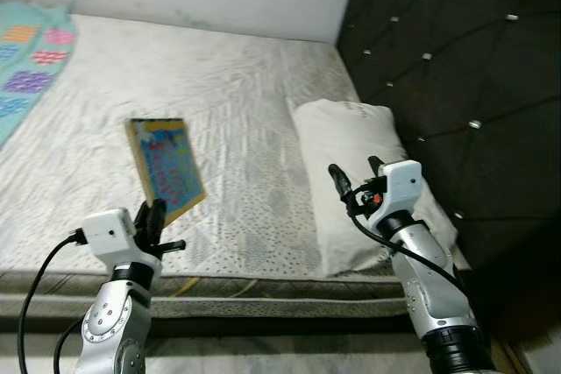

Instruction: Clean up the room

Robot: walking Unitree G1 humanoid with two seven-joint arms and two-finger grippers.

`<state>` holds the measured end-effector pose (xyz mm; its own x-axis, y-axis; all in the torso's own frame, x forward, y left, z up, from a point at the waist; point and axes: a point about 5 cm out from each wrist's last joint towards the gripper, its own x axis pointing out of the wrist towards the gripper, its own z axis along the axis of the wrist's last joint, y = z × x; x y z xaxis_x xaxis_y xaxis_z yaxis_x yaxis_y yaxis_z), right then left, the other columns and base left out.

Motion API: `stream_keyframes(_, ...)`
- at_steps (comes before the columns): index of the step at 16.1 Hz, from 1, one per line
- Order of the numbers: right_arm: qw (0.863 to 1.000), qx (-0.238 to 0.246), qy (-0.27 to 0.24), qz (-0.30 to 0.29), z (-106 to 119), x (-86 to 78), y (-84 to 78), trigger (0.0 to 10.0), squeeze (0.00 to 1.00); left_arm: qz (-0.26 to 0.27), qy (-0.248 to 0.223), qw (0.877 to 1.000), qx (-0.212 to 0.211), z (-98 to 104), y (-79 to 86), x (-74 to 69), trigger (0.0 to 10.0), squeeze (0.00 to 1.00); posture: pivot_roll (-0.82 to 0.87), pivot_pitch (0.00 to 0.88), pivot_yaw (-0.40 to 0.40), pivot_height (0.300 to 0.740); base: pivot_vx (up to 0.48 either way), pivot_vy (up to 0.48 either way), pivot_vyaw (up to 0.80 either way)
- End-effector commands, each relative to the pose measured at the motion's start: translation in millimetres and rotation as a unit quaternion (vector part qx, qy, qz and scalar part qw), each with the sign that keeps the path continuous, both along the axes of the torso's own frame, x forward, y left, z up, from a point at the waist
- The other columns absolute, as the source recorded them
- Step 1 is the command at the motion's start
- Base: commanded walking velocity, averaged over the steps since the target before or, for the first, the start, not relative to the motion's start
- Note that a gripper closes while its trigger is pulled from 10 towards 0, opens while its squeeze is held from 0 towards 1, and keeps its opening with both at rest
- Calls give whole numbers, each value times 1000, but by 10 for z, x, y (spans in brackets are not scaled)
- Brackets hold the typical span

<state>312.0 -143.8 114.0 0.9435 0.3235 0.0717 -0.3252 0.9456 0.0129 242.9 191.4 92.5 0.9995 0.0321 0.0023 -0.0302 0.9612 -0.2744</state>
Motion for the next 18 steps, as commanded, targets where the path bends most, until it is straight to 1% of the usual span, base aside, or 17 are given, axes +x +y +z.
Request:
stream_keyframes(1,1000,-1,-5,-1,36,-5,-25,10000,0,-11,-33,999,3,150,-33,31,10000,0,-24,0,-96,740,0,0,0)
stream_keyframes(4,1000,-4,-5,1,26,-11,-17,10000,0,-18,-33,999,3,168,-60,18,10000,0,-27,0,-94,740,0,0,0)
stream_keyframes(8,1000,-7,-4,-1,18,-27,-26,10000,0,-27,-32,999,2,182,-108,14,10000,0,-29,0,-91,740,271,0,0)
stream_keyframes(14,1000,-9,2,7,3,-20,-17,10000,0,-28,-28,999,1,185,-110,6,10000,0,-26,0,-93,740,309,0,0)
stream_keyframes(18,1000,-10,1,9,12,-10,7,10000,0,-18,-24,1000,-1,183,-112,23,10000,0,-28,0,-95,740,0,0,0)
